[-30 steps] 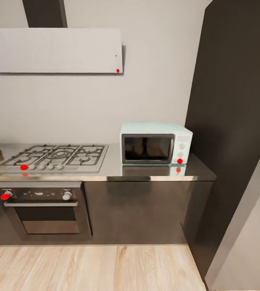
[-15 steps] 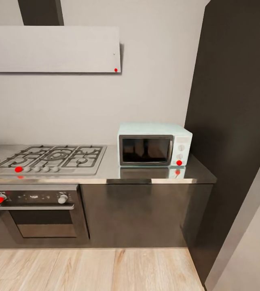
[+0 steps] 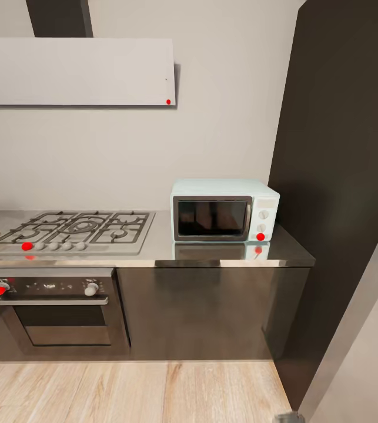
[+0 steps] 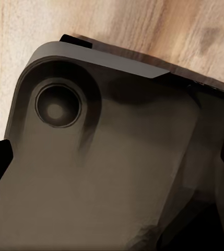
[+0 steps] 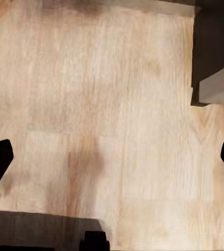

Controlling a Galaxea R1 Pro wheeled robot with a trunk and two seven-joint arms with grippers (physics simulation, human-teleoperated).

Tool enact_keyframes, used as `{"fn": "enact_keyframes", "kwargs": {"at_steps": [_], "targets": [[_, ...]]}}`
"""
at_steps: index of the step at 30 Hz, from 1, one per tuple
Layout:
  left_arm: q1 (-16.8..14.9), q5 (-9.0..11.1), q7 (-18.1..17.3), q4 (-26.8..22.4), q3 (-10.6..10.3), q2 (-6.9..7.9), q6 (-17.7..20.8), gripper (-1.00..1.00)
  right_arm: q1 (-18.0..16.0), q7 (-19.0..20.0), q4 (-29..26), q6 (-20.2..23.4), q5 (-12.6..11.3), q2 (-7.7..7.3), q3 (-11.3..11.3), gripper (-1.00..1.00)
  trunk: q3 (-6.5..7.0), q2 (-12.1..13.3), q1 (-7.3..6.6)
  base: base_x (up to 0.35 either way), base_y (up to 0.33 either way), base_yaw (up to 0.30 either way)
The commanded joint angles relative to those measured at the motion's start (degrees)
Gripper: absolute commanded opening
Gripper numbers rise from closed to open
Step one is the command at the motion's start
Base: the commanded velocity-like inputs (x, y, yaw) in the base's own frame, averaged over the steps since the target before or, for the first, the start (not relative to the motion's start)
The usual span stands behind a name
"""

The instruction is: In the kitchen, take the popcorn bag from the countertop, put it into the microwave, and heat it until the popcorn is cooked so the cooked popcorn ends up inside the bag.

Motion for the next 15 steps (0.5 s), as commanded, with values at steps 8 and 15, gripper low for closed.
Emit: {"fn": "enact_keyframes", "kwargs": {"at_steps": [8, 15], "targets": [[0.0, 0.2, 0.0, 0.0, 0.0, -0.26, -0.1, 1.00, -16.1, 0.2, -32.4, 31.2, 0.4, 1.71, 0.1, 1.00, -0.06, 0.0, 0.00, 0.000, 0.000, 0.000], [0.0, 0.2, 0.0, 0.0, 0.0, -0.28, -0.1, 1.00, -36.8, 0.1, -33.1, 37.8, 0.4, 2.70, -0.1, 1.00, -0.06, 0.0, 0.00, 0.000, 0.000, 0.000]]}}
